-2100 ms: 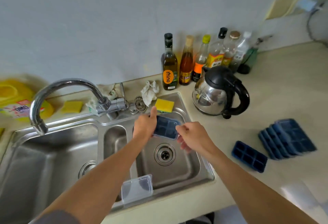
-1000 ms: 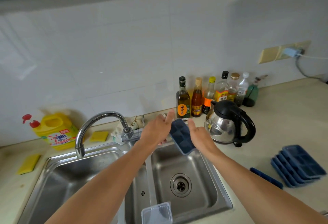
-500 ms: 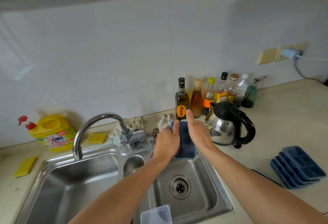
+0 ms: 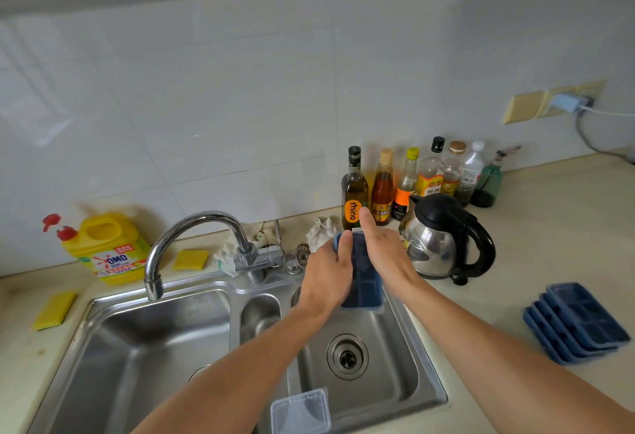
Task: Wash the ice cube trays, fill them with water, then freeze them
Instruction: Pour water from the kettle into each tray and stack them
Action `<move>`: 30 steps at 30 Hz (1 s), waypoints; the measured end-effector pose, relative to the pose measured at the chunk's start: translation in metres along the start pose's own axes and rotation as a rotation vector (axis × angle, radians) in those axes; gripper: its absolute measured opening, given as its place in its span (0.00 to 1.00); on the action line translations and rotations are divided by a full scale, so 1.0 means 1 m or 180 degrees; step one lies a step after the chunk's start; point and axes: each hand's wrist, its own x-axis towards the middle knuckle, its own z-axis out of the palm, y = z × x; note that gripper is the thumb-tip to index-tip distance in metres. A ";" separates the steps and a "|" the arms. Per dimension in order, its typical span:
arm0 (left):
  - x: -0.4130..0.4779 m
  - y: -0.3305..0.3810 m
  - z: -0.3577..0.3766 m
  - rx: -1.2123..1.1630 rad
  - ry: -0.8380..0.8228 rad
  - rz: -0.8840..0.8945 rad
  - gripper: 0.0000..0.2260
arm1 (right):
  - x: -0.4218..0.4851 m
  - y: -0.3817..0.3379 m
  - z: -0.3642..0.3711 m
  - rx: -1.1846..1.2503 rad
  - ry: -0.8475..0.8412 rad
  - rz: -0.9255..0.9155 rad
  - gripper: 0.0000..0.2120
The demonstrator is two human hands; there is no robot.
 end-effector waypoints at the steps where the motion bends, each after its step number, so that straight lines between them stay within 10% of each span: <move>1: 0.002 -0.001 -0.002 0.0033 0.0027 -0.0032 0.22 | -0.001 -0.001 -0.002 -0.0061 -0.0135 0.0047 0.36; 7: 0.023 -0.012 -0.021 -0.0457 0.0328 -0.0652 0.26 | -0.014 0.010 -0.016 -0.0221 -0.1306 0.0065 0.25; 14: 0.032 -0.007 -0.024 -0.0617 0.0521 -0.0636 0.30 | -0.014 0.000 -0.015 -0.0153 -0.1327 -0.0143 0.09; 23: 0.031 -0.014 -0.031 -0.0832 0.0083 -0.1053 0.25 | -0.015 -0.006 -0.009 0.0090 -0.1465 0.0240 0.18; 30: 0.016 -0.004 -0.013 -0.0718 -0.0370 -0.0876 0.28 | 0.000 -0.017 0.002 -0.0238 -0.0375 0.0219 0.27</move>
